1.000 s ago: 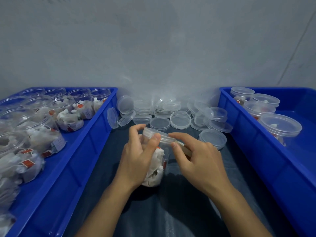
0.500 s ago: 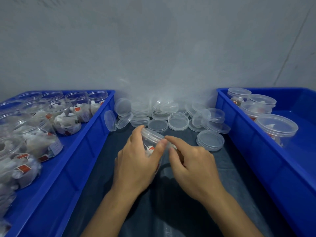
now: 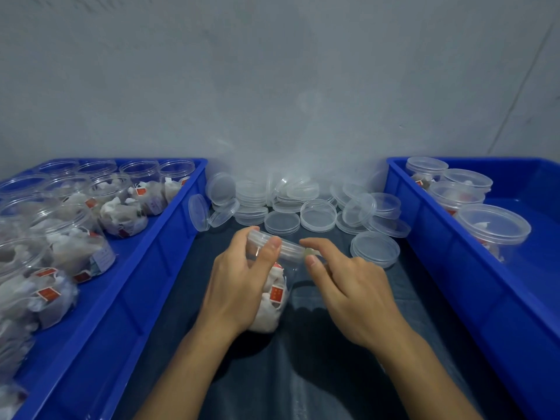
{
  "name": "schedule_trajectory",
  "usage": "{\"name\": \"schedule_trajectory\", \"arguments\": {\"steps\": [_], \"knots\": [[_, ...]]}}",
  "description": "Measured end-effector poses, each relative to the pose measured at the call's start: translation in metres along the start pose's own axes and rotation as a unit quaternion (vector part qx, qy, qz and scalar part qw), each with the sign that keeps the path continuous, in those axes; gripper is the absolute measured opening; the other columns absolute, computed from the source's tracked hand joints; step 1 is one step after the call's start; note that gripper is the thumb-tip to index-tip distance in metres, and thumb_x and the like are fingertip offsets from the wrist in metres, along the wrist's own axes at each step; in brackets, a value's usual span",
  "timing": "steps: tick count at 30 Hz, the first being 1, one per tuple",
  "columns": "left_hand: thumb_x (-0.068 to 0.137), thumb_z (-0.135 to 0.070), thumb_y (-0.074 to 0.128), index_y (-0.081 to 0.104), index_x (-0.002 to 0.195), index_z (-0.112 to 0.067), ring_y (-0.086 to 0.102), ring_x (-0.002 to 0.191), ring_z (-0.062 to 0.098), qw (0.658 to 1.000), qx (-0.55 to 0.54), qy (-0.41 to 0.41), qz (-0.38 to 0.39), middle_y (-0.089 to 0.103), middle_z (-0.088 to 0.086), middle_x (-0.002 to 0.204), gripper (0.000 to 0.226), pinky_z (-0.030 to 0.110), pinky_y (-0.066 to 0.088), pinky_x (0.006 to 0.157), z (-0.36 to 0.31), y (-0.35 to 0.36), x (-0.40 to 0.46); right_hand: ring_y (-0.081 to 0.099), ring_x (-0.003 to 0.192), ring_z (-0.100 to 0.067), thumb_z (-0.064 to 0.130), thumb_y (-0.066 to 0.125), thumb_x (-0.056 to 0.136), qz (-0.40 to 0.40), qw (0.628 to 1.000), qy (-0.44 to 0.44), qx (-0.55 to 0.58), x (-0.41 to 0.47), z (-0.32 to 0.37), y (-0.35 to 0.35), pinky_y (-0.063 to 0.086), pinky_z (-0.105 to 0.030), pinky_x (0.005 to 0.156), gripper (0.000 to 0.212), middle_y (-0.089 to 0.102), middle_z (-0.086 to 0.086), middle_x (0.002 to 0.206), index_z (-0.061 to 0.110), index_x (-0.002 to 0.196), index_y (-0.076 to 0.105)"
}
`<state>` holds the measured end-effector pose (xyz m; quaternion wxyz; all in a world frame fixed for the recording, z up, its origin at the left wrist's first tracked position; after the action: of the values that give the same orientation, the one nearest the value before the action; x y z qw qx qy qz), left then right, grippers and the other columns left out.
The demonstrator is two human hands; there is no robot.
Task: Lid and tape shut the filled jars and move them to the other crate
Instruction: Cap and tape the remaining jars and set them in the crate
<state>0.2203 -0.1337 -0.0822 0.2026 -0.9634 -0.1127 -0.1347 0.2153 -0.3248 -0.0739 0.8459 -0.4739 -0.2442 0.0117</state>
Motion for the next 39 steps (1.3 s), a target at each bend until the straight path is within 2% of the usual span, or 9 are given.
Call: {"name": "schedule_trajectory", "arguments": {"steps": [6,10,18,21,23,25,28,35,39], "knots": [[0.084,-0.079,0.048,0.064,0.108,-0.041,0.068,0.093,-0.005,1.0,-0.02,-0.014,0.018,0.073,-0.026,0.099,0.048,0.005,0.043,0.072,0.0,0.0,-0.001,0.063,0.078,-0.018,0.063,0.019,0.101,0.011,1.0,0.016,0.005,0.002,-0.003,0.001,0.047,-0.045,0.078,0.048,0.053,0.018,0.06,0.049,0.139,0.045],[0.083,-0.08,0.048,0.067,0.109,-0.037,0.069,0.094,-0.003,0.999,-0.038,-0.017,0.027,0.074,-0.022,0.101,0.053,0.008,0.045,0.074,0.001,0.003,-0.002,0.063,0.081,-0.018,0.061,0.023,0.104,0.026,0.999,0.018,0.004,0.002,-0.004,0.0,0.049,-0.045,0.079,0.042,0.053,0.017,0.06,0.053,0.14,0.042],[0.092,-0.072,0.053,0.07,0.11,-0.026,0.075,0.1,0.016,0.991,-0.104,-0.073,0.053,0.077,-0.004,0.104,0.053,0.051,0.056,0.099,0.009,0.012,0.0,0.066,0.092,-0.022,0.061,0.021,0.103,0.031,0.999,0.03,-0.001,0.001,-0.002,0.0,0.05,-0.046,0.083,0.039,0.068,0.012,0.08,0.058,0.138,0.038],[0.086,-0.076,0.05,0.053,0.13,-0.035,0.071,0.097,0.001,0.991,-0.099,-0.081,0.048,0.074,-0.021,0.103,0.06,0.046,0.055,0.1,0.007,0.012,-0.002,0.065,0.092,-0.022,0.062,0.022,0.103,0.031,0.999,0.039,0.014,0.0,-0.002,0.001,0.05,-0.046,0.084,0.038,0.068,0.013,0.079,0.058,0.137,0.039],[0.081,-0.082,0.047,0.043,0.126,-0.041,0.07,0.093,-0.003,0.994,-0.072,-0.074,0.04,0.074,-0.021,0.1,0.061,0.041,0.055,0.093,0.003,0.014,-0.005,0.065,0.091,-0.02,0.063,0.019,0.102,0.026,0.999,0.041,0.016,-0.001,-0.001,0.001,0.049,-0.045,0.083,0.04,0.068,0.014,0.079,0.057,0.136,0.04],[0.079,-0.083,0.045,0.046,0.114,-0.038,0.07,0.087,-0.001,0.999,-0.017,-0.049,0.002,0.074,-0.009,0.094,0.057,0.039,0.057,0.084,-0.003,0.012,-0.008,0.065,0.089,-0.018,0.065,0.014,0.1,0.014,0.999,0.04,0.013,-0.002,0.0,0.001,0.048,-0.043,0.08,0.045,0.068,0.015,0.078,0.055,0.135,0.04],[0.082,-0.082,0.041,0.057,0.106,-0.034,0.067,0.087,-0.001,0.996,0.069,-0.003,-0.058,0.071,-0.016,0.095,0.057,0.039,0.057,0.084,-0.013,0.004,-0.011,0.066,0.086,-0.018,0.067,0.011,0.097,-0.002,0.999,0.039,0.003,-0.003,0.003,0.001,0.048,-0.042,0.078,0.05,0.069,0.013,0.077,0.053,0.135,0.041],[0.067,-0.09,0.053,0.051,0.118,-0.039,0.069,0.099,0.009,0.996,0.074,-0.039,0.009,0.07,-0.017,0.104,0.072,0.045,0.056,0.092,-0.014,0.014,-0.013,0.067,0.093,-0.027,0.061,0.014,0.101,0.015,0.999,0.032,0.01,-0.005,0.006,-0.001,0.049,-0.047,0.083,0.046,0.073,0.008,0.087,0.05,0.139,0.039],[0.075,-0.081,0.063,0.058,0.112,-0.034,0.071,0.092,0.004,0.998,0.0,-0.064,-0.006,0.073,-0.016,0.099,0.06,0.041,0.058,0.087,-0.005,0.009,-0.007,0.058,0.07,-0.015,0.048,0.032,0.108,0.027,0.994,0.01,0.101,-0.003,0.003,-0.003,0.046,-0.044,0.074,0.036,0.059,0.012,0.066,0.05,0.143,0.043]]}}
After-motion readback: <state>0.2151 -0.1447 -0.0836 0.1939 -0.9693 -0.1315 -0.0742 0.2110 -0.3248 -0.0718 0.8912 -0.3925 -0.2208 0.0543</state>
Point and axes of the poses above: each hand's wrist, its own x-axis towards the middle knuckle, its own y-axis out of the palm, z = x × y, the point moved 4 cm from there along x, towards the middle knuckle
